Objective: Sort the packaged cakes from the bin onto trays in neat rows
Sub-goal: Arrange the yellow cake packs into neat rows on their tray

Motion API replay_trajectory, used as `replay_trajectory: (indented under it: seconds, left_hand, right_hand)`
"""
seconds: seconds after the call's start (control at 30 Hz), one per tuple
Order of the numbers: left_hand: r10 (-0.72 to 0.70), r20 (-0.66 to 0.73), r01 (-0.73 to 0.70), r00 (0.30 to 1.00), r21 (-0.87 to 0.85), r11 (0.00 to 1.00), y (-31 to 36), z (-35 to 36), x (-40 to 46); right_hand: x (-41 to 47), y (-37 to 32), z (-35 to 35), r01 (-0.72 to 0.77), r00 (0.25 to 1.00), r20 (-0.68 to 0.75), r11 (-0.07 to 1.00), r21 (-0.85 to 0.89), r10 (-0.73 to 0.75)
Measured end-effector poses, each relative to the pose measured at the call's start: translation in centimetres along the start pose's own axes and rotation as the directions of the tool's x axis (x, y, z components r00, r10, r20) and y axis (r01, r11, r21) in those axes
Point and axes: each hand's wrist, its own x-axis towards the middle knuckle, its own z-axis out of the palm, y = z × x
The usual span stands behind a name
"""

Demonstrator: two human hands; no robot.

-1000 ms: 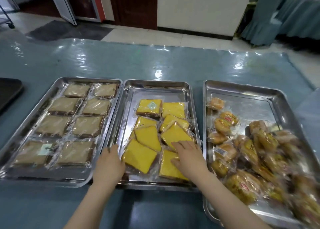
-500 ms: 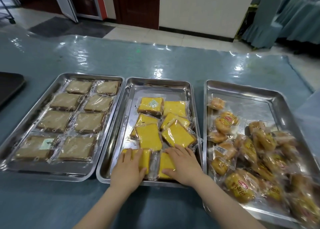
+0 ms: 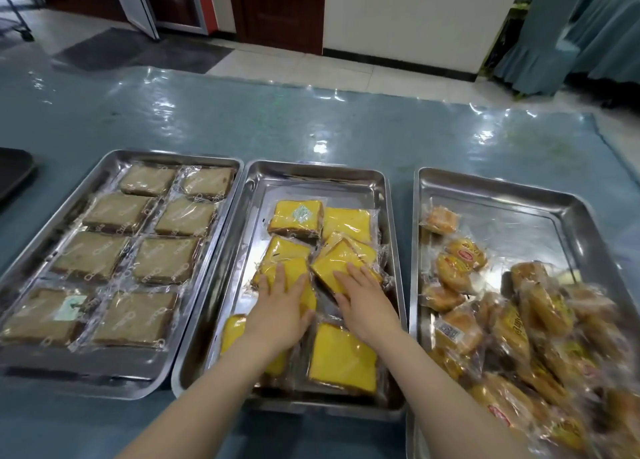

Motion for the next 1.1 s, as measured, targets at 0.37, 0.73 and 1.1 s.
replay_trajectory:
  seconds: [0.37, 0.73, 1.1]
  left_hand:
    - [0.02, -0.051, -0.022, 0.998, -0.035, 0.999, -1.1, -3.0, 6.9]
    - [0.003, -0.231, -0.036, 0.973, -0.139, 0.99, -4.6, -0.7, 2.6]
    - [-0.038, -0.301, 0.063, 0.953, 0.075, 0.995, -6.8, 1.4, -3.7]
  right_hand:
    - [7.5, 1.8, -0.9, 0.052, 0.989, -0.137, 0.996, -0.071, -0.061]
    - [3.5, 1.2, -0.4, 0.058, 0.988, -0.148, 0.998, 0.024, -0.053]
    - [-3.0, 0.6, 2.6, 0.07, 0.997, -0.022, 0.991, -0.115, -0.073]
